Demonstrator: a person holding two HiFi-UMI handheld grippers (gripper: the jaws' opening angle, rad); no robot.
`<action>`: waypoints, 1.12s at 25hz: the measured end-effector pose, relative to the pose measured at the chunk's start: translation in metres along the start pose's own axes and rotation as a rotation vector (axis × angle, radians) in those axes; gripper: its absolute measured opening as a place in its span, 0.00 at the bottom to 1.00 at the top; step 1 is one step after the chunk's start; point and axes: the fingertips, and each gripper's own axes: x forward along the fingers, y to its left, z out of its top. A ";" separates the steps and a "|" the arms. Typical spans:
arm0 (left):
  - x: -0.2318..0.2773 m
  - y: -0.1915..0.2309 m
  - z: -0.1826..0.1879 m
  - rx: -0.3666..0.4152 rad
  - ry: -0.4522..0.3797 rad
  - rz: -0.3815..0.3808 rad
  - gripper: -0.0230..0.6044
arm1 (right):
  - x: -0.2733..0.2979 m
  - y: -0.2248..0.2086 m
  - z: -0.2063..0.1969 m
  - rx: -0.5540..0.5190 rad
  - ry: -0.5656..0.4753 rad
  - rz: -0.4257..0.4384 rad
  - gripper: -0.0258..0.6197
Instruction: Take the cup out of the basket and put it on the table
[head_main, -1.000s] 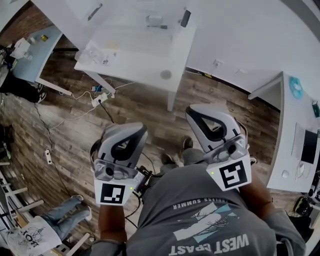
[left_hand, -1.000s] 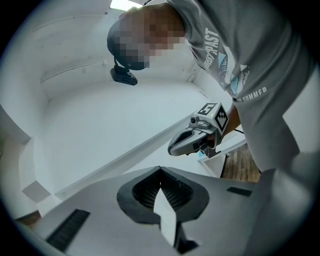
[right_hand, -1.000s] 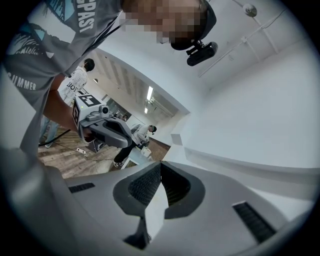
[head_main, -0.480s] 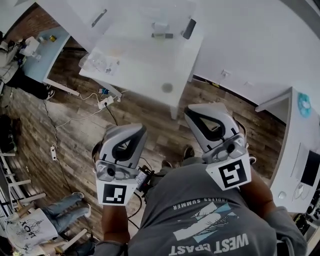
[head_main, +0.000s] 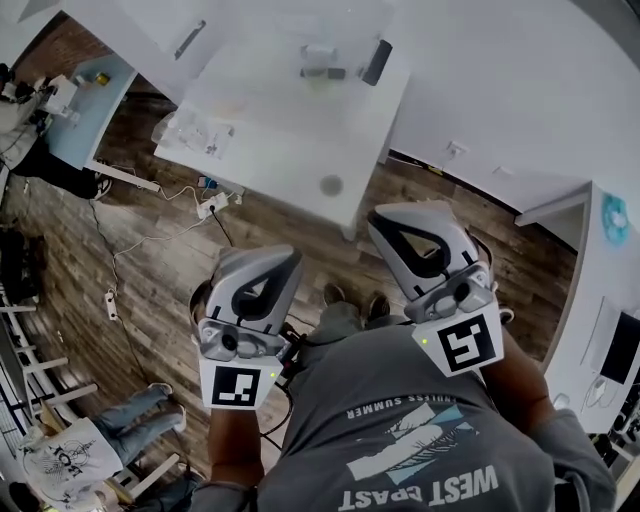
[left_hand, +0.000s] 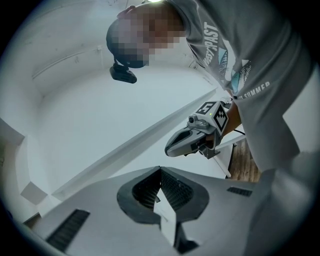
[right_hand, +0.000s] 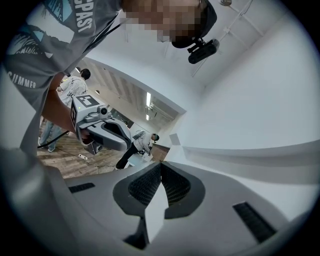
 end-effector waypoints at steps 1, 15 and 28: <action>0.002 0.003 -0.003 -0.002 -0.004 -0.004 0.05 | 0.004 -0.002 -0.002 0.001 0.006 -0.008 0.06; 0.006 0.065 -0.042 -0.004 -0.098 -0.045 0.05 | 0.064 -0.012 -0.004 -0.037 0.064 -0.092 0.06; 0.015 0.094 -0.077 -0.049 -0.131 -0.075 0.05 | 0.101 -0.027 -0.013 -0.082 0.110 -0.118 0.06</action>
